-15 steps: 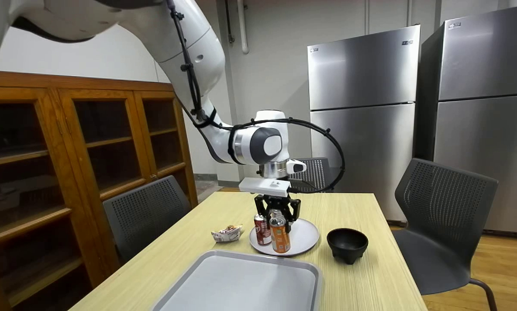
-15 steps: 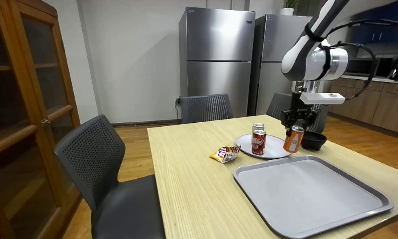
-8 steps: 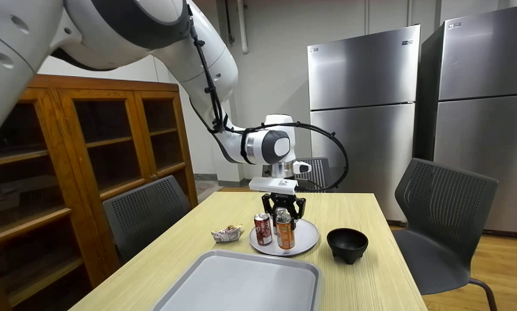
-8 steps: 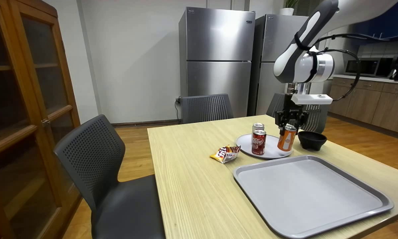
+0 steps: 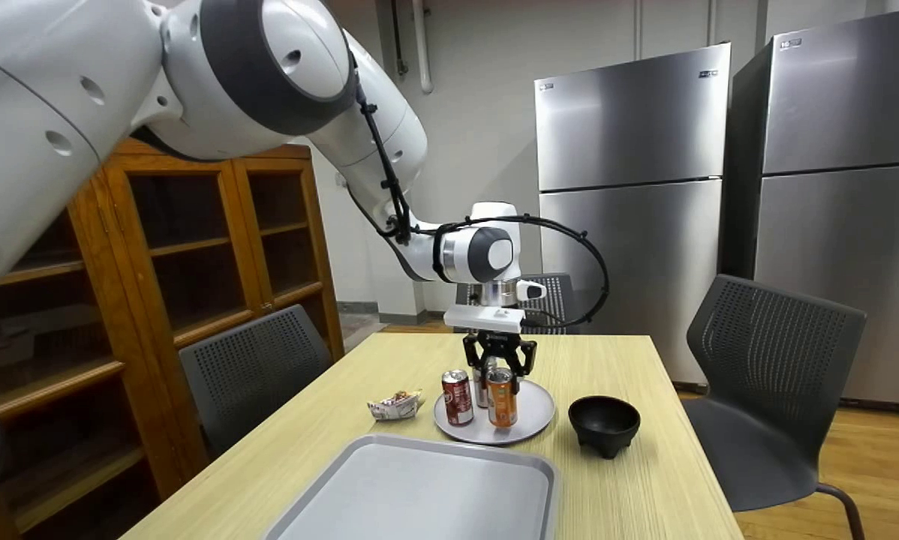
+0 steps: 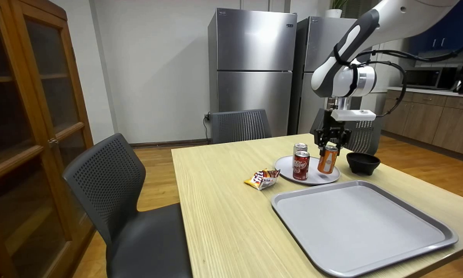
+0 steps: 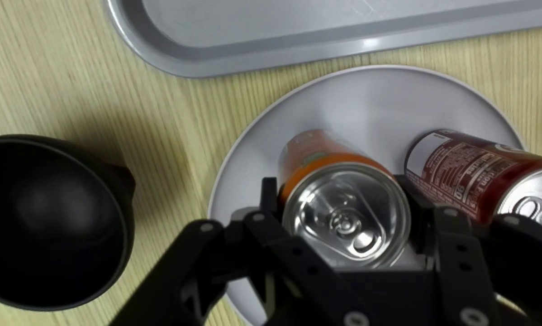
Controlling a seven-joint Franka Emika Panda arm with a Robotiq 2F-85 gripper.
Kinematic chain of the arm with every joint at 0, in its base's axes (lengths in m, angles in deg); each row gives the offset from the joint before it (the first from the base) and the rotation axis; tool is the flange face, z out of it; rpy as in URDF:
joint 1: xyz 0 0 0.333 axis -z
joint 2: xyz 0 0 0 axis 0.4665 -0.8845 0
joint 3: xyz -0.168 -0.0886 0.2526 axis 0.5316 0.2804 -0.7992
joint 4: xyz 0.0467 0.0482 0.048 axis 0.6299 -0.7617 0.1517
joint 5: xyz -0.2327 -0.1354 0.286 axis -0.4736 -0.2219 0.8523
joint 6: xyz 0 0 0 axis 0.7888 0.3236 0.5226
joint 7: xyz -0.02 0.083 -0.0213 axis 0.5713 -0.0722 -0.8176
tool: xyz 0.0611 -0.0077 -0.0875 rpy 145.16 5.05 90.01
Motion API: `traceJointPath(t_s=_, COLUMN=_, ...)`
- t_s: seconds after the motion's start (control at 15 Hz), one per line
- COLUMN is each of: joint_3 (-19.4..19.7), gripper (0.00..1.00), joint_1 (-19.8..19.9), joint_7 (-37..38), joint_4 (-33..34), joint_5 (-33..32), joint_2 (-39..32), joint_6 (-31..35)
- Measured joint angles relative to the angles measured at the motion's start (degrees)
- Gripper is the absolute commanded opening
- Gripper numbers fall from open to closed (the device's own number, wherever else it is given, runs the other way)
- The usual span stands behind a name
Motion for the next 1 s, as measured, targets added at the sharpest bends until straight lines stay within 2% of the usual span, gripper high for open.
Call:
traceJointPath(t_s=0.53, joint_3=-0.57, gripper=0.38, joint_1=0.0, joint_7=0.04, joint_4=9.31, joint_5=0.0, joint_2=-6.5, joint_6=-5.19)
traceJointPath(t_s=0.6, joint_3=-0.57, gripper=0.42, joint_1=0.0, joint_7=0.04, joint_4=10.19, joint_5=0.0, joint_2=-7.13, joint_6=-5.69)
traceJointPath(t_s=0.67, joint_3=-0.57, gripper=0.88, joint_1=0.0, joint_7=0.04, joint_4=11.1, joint_5=0.0, joint_2=-7.64, joint_6=-6.2)
traceJointPath(t_s=0.73, joint_3=-0.57, gripper=0.89, joint_1=0.0, joint_7=0.04, joint_4=12.0, joint_5=0.0, joint_2=-8.09, joint_6=-6.78)
traceJointPath(t_s=0.87, joint_3=-0.57, gripper=0.99, joint_1=0.0, joint_7=0.04, joint_4=13.23, joint_5=0.0, joint_2=-8.72, joint_6=-7.38)
traceJointPath(t_s=1.0, joint_3=-0.57, gripper=1.0, joint_1=0.01, joint_7=0.04, joint_4=14.14, joint_5=0.0, joint_2=-8.85, joint_6=-7.56)
